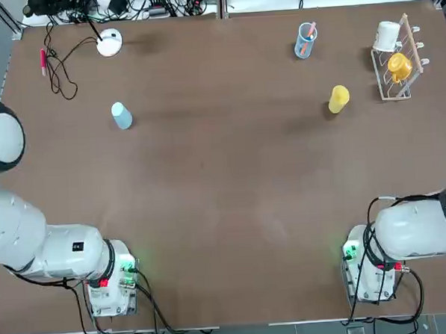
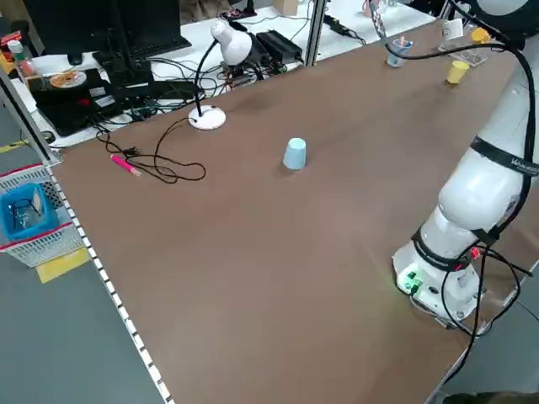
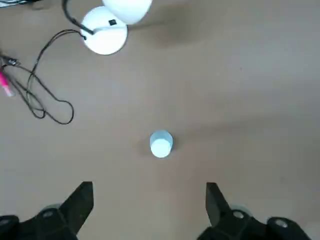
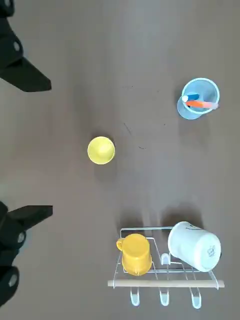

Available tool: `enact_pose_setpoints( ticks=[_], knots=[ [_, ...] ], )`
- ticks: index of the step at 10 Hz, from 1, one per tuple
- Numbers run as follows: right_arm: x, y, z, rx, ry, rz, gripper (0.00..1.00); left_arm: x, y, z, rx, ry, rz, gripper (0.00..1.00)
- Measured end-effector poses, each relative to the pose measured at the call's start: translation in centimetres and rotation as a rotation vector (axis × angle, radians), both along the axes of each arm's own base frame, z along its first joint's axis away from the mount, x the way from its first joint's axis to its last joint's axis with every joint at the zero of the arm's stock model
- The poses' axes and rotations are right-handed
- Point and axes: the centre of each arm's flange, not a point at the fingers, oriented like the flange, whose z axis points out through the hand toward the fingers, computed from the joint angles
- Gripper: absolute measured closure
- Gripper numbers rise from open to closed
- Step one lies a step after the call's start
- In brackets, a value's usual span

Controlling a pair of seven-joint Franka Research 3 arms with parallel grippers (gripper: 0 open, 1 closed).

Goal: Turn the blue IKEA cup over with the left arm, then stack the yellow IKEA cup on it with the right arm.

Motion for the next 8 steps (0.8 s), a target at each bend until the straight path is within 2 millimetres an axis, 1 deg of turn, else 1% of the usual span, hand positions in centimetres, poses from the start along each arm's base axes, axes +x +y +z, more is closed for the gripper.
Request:
enact_pose_setpoints(
  ticks=[2,3,5,6,7,8],
  knots=[
    [0.0,0.0,0.0,0.0,0.0,0.0,0.0,0.4,3.5,-2.0,-0.052,0.03,-0.16,0.01],
    [0.0,0.0,0.0,0.0,0.0,0.001,0.0,0.4,5.8,-3.0,-0.098,0.039,-0.194,0.01],
    [0.0,0.0,0.0,0.0,-0.002,0.001,0.0,-0.4,10.3,-6.4,-0.185,0.077,-0.306,0.01],
    [0.0,0.0,0.0,0.0,-0.002,0.001,0.0,-0.7,11.2,-7.6,-0.204,0.088,-0.366,0.01],
    [0.0,0.1,0.0,0.0,-0.002,0.001,0.0,-1.0,11.2,-8.2,-0.222,0.09,-0.42,0.0],
    [0.0,0.1,0.0,0.0,-0.002,0.002,0.0,-1.4,11.9,-9.2,-0.268,0.082,-0.459,0.0]
  ],
)
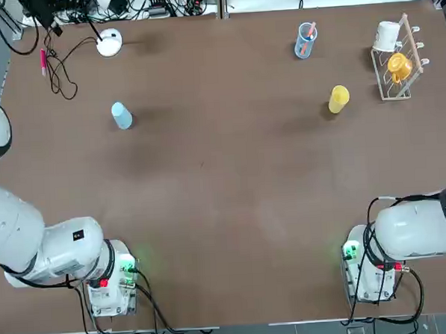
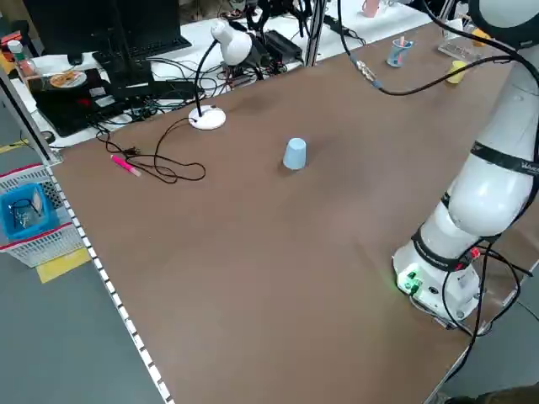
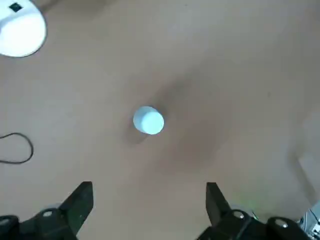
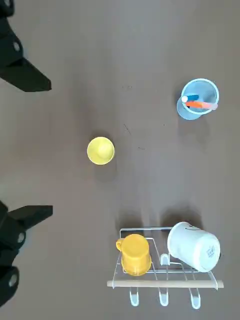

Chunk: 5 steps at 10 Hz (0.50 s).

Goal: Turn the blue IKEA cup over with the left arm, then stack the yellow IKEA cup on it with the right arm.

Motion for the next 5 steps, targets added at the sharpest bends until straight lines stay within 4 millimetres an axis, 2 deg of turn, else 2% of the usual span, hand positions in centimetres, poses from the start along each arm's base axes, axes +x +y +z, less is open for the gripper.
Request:
enact_pose_setpoints(
  ticks=[1,3,5],
  knots=[
    [0.0,0.0,0.0,0.0,0.0,0.0,0.0,-0.4,2.2,-2.5,-0.063,-0.016,-0.026,0.0],
    [0.0,0.0,0.0,0.0,0.0,0.001,0.0,-1.5,7.1,-10.2,-0.191,-0.066,-0.09,0.01],
    [0.0,0.0,0.0,0.0,0.0,0.001,0.0,-1.8,10.3,-16.5,-0.328,-0.172,-0.227,0.01]
  ],
)
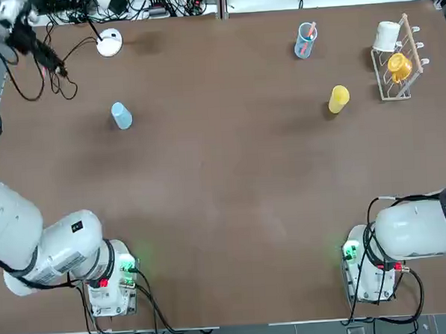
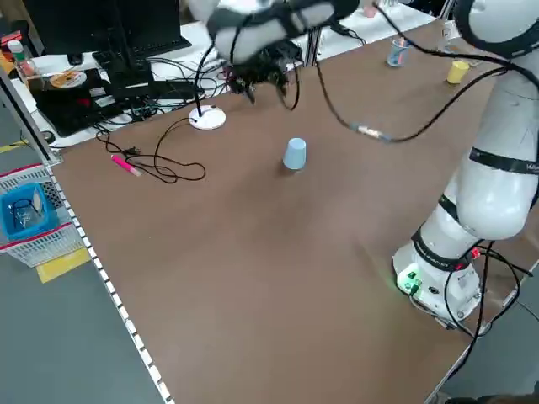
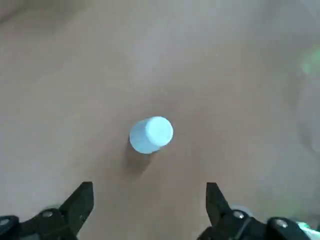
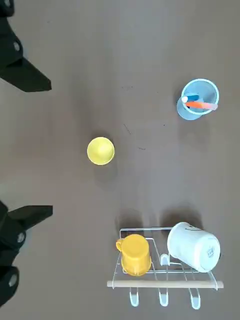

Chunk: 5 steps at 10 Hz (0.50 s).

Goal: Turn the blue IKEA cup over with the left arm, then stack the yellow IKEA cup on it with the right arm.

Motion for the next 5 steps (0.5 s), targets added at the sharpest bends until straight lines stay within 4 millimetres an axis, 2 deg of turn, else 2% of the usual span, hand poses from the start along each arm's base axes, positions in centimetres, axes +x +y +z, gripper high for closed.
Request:
enact_pose_setpoints(
  ticks=[2,5],
  knots=[
    [0.0,0.0,0.0,0.0,0.0,0.0,0.0,-0.3,1.4,-5.7,-0.138,-0.111,-0.104,0.01],
    [0.1,0.2,0.0,0.0,-0.006,0.004,0.0,-1.6,1.0,-13.0,-0.307,-0.347,-0.309,0.01]
  ],
)
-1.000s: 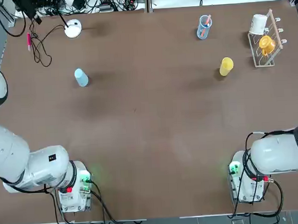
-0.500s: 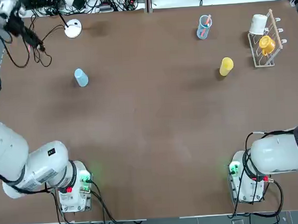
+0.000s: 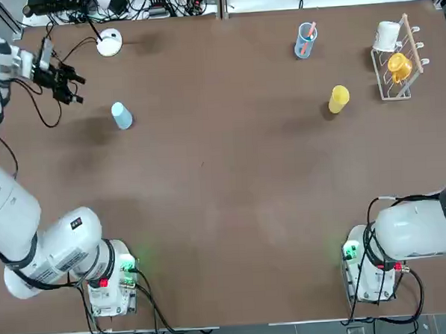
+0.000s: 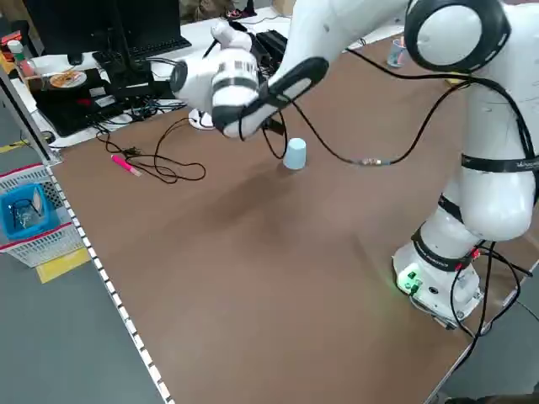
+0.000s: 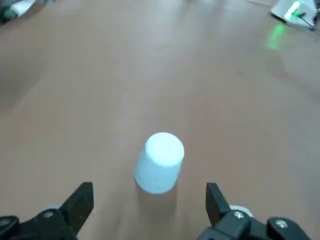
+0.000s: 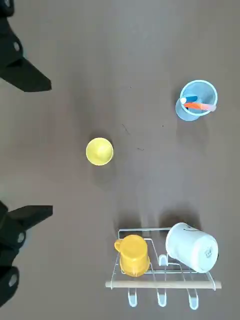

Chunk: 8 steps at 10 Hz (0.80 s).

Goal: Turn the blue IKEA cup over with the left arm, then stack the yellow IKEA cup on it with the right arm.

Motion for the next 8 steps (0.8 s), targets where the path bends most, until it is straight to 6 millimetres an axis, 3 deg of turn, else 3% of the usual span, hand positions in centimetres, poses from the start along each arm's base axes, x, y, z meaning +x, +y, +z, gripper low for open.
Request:
enact_pose_setpoints(
  ticks=[5,8],
  knots=[
    [0.0,0.6,0.0,0.0,0.0,0.011,0.0,-1.7,-2.3,-9.3,-0.186,-0.065,-0.135,0.01],
    [0.0,0.6,-0.1,0.0,0.001,0.01,0.0,-1.0,-1.9,-12.5,-0.243,-0.064,-0.13,0.01]
  ],
)
